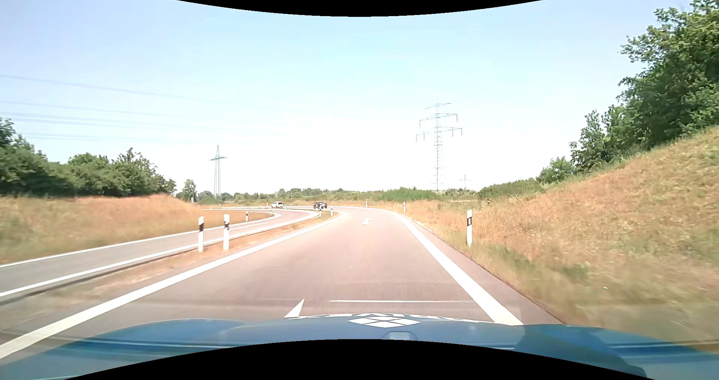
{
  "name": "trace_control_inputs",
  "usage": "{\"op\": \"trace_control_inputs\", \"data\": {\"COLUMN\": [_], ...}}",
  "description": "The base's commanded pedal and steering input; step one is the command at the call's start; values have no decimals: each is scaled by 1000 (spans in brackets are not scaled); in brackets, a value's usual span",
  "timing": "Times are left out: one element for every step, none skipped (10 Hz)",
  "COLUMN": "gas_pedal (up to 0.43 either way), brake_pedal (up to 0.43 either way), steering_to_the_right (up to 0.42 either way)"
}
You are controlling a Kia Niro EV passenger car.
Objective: Follow the waypoints while adhering to traffic rules and regulations
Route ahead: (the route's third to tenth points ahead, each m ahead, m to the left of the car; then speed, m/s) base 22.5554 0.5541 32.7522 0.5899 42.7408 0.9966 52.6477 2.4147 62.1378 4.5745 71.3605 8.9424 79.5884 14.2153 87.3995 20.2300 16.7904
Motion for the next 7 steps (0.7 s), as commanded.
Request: {"op": "trace_control_inputs", "data": {"gas_pedal": [157,150,138,130,130,130,130], "brake_pedal": [0,0,0,0,0,0,0], "steering_to_the_right": [20,10,4,1,2,1,-4]}}
